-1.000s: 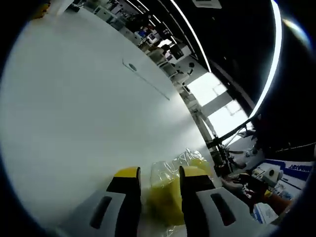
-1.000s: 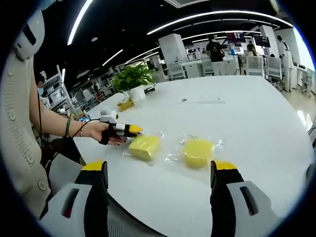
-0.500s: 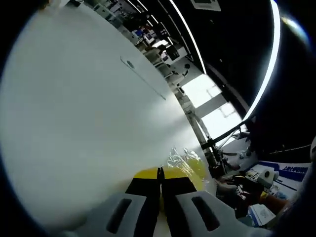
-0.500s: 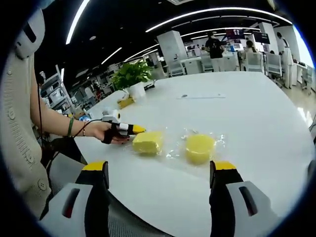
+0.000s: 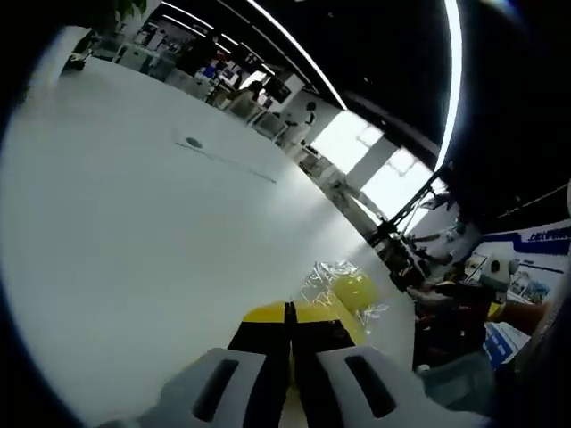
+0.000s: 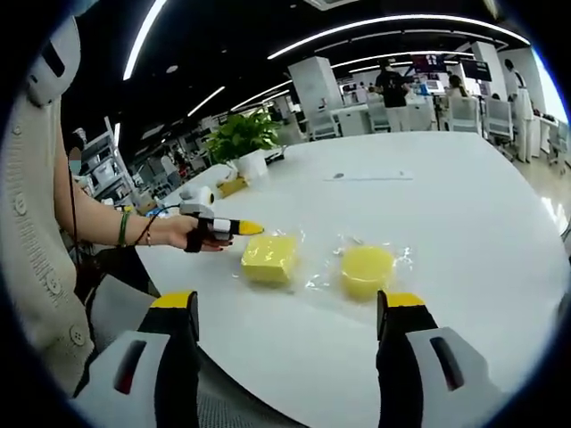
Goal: Compare the silicone blocks by pressing each to a similar depth, holding the contact briefly, and releasing to observe deformation and rebound differences across the visible hardness samples.
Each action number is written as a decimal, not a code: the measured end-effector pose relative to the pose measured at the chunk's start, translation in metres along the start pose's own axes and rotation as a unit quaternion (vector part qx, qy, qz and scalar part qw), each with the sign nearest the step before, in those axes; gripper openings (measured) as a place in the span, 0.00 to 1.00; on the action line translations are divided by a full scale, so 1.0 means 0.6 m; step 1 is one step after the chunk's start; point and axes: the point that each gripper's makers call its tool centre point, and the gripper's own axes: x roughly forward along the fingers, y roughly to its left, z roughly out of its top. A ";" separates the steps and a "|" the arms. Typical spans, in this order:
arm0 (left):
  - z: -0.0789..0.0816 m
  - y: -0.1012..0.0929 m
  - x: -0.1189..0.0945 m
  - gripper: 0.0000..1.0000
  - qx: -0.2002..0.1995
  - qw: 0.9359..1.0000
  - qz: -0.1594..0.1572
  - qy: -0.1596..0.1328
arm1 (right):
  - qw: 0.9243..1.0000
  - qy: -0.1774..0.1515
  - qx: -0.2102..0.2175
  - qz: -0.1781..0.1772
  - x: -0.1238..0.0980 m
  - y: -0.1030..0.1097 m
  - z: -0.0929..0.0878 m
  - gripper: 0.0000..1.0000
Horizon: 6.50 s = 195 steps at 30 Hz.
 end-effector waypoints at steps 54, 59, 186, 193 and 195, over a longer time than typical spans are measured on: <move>0.192 -0.359 -0.131 0.00 0.303 0.952 -0.047 -0.022 | 0.943 0.026 -0.292 0.158 -0.039 0.111 0.224 0.70; 0.199 -0.391 -0.132 0.00 0.330 0.942 -0.059 -0.018 | 0.923 0.042 -0.333 0.190 -0.004 0.138 0.266 0.69; 0.188 -0.511 -0.130 0.00 0.438 0.890 -0.124 0.007 | 0.822 0.200 -0.466 0.257 0.067 0.185 0.216 0.10; 0.196 -0.517 -0.134 0.00 0.427 0.895 -0.130 -0.006 | 0.839 0.172 -0.429 0.286 0.064 0.202 0.222 0.12; 0.198 -0.516 -0.134 0.00 0.429 0.894 -0.129 -0.007 | 0.840 0.170 -0.428 0.285 0.065 0.202 0.223 0.13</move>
